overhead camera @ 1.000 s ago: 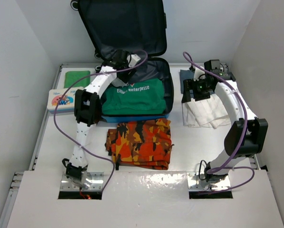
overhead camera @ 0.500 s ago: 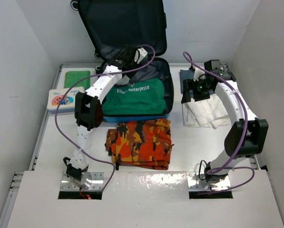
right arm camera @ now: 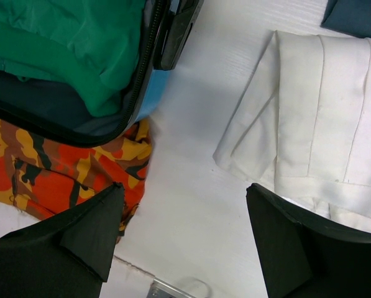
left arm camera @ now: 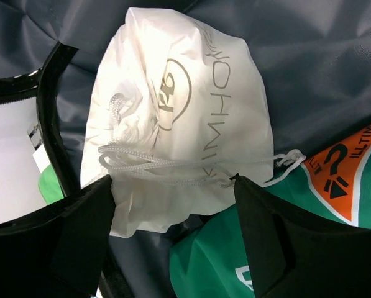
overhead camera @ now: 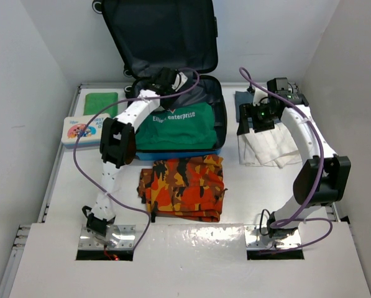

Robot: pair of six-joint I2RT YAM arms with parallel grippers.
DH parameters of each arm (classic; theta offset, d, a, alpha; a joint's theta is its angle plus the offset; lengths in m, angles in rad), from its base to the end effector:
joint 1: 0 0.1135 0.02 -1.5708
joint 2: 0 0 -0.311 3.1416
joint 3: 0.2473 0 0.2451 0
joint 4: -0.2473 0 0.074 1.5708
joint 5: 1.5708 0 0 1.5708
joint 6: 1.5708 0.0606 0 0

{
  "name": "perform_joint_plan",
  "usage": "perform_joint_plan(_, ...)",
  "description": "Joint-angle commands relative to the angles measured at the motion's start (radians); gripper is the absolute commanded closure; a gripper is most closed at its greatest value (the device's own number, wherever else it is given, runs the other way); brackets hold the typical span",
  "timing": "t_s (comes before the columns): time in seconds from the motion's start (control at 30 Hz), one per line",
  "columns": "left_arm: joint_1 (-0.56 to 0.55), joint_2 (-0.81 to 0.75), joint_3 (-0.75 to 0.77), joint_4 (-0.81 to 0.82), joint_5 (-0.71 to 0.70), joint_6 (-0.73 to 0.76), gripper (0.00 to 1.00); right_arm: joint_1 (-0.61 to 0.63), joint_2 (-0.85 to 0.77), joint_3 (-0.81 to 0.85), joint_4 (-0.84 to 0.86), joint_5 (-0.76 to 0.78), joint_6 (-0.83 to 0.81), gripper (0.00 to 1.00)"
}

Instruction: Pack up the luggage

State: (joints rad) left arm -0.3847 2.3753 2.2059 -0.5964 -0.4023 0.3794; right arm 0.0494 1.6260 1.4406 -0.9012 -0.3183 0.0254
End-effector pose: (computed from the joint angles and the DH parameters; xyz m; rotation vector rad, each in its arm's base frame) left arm 0.5483 -0.1964 0.2583 0.6715 2.2062 0.4659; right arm 0.3417 0.0359 0.3228 -0.1361 2.6347 0.4471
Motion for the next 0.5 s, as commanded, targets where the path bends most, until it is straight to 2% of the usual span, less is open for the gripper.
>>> perform_joint_plan(0.0, 0.006, -0.002, 0.017, 0.038, -0.017, -0.020, 0.22, 0.003, -0.044, 0.050, -0.002, -0.010, -0.016, 0.21)
perform_joint_plan(0.1, 0.006, -0.080, 0.041, 0.047, 0.023, -0.051, 0.20, 0.004, -0.064, 0.041, -0.004, -0.002, -0.018, 0.21)
perform_joint_plan(0.23, 0.006, -0.220, 0.028, 0.069, 0.091, -0.169, 0.16, 0.004, -0.103, 0.029, -0.001, 0.001, -0.018, 0.20)
perform_joint_plan(0.27, 0.018, -0.252, 0.015, 0.079, 0.152, -0.225, 0.14, -0.002, -0.106, 0.024, 0.002, -0.001, -0.013, 0.20)
perform_joint_plan(0.33, 0.041, -0.356, -0.053, 0.090, 0.198, -0.270, 0.09, -0.002, -0.130, 0.005, 0.007, -0.001, -0.009, 0.20)
perform_joint_plan(0.47, 0.059, -0.519, -0.191, 0.130, 0.275, -0.353, 0.09, -0.014, -0.173, -0.063, 0.028, -0.001, -0.007, 0.19)
